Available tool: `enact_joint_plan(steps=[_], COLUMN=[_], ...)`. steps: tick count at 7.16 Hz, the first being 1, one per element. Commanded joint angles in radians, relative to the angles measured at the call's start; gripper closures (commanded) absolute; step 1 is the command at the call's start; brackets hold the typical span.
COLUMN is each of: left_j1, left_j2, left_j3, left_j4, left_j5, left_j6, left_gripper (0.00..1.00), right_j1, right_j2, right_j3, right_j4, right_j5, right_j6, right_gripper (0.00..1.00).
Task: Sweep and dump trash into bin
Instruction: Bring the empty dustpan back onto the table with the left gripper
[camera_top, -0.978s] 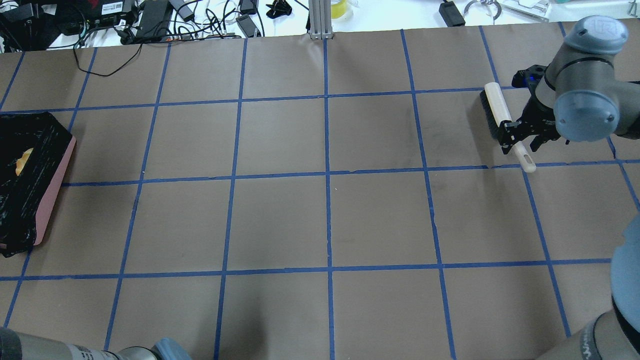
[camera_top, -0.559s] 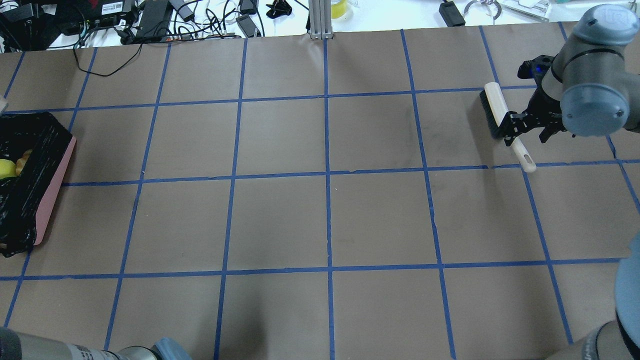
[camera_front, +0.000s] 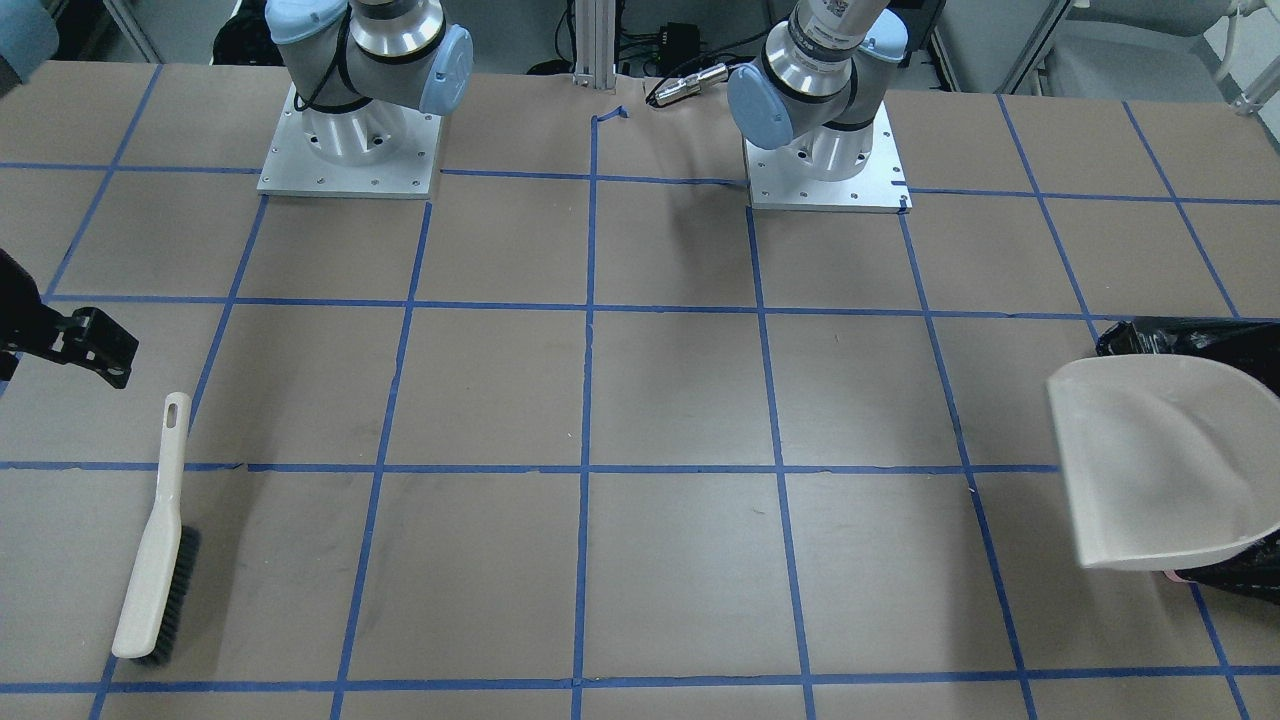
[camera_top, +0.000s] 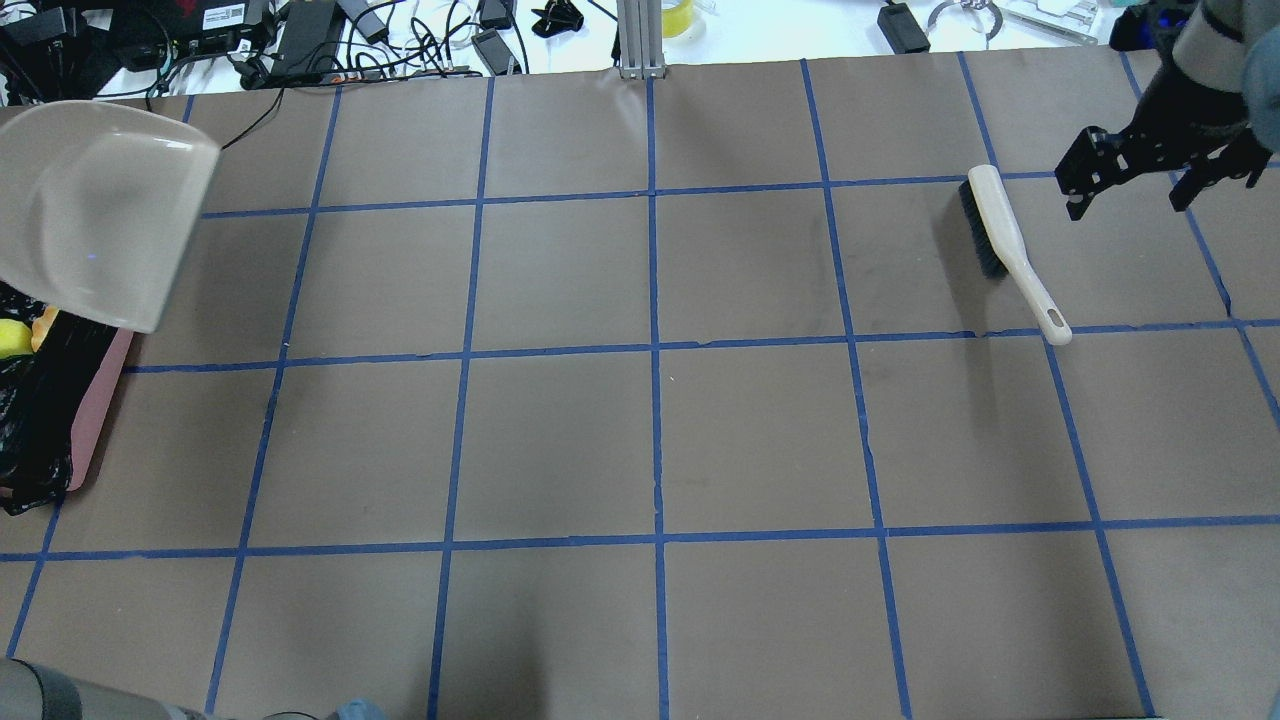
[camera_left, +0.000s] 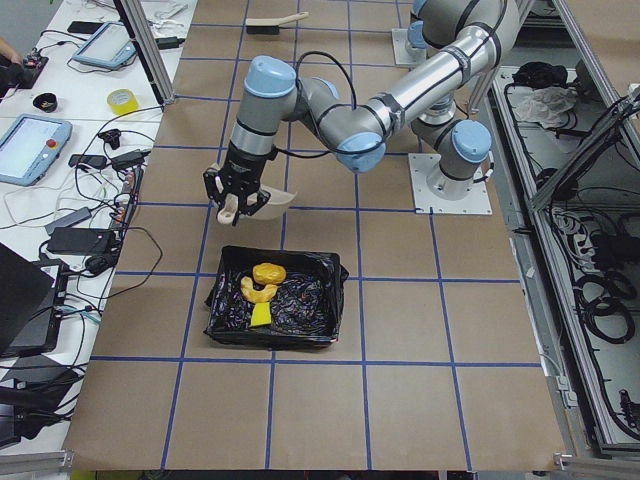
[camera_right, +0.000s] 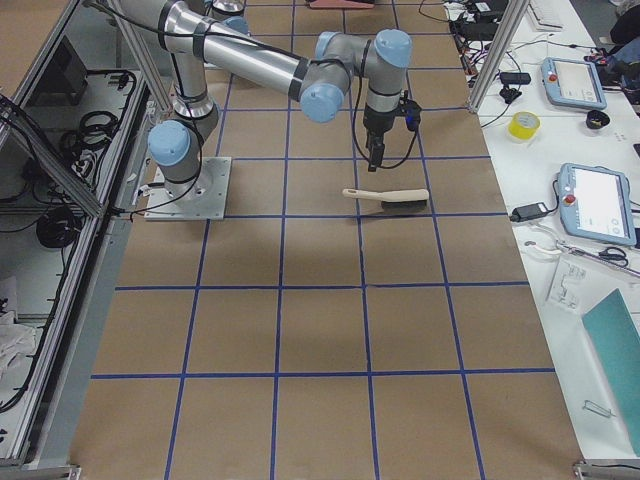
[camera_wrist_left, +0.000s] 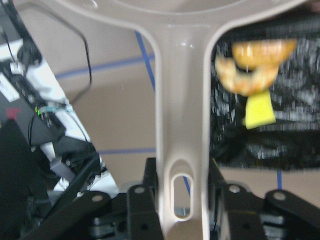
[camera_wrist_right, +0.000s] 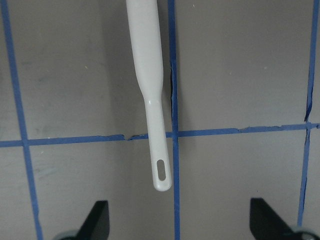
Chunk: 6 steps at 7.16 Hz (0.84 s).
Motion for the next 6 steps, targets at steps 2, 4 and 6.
enact_joint_plan(steps=[2, 4, 6], left_j1=[-0.217, -0.255, -0.271], left_j2=[-0.055, -0.138, -0.204], left_j3=[-0.012, -0.009, -0.008], left_j4=[-0.229, -0.226, -0.147], left_j5=[-0.145, -0.087, -0.077], left_j6=[-0.365, -0.468, -0.478], left_gripper=[1.00, 1.00, 1.00], right_j1=[0.158, 0.190, 0.255], right_j2=[-0.028, -0.031, -0.062], right_j3=[-0.150, -0.138, -0.123], right_j4=[0.124, 0.130, 0.130], right_j5=[0.065, 0.082, 0.094], right_j6=[0.115, 0.126, 0.125], right_gripper=[0.00, 0.00, 0.00])
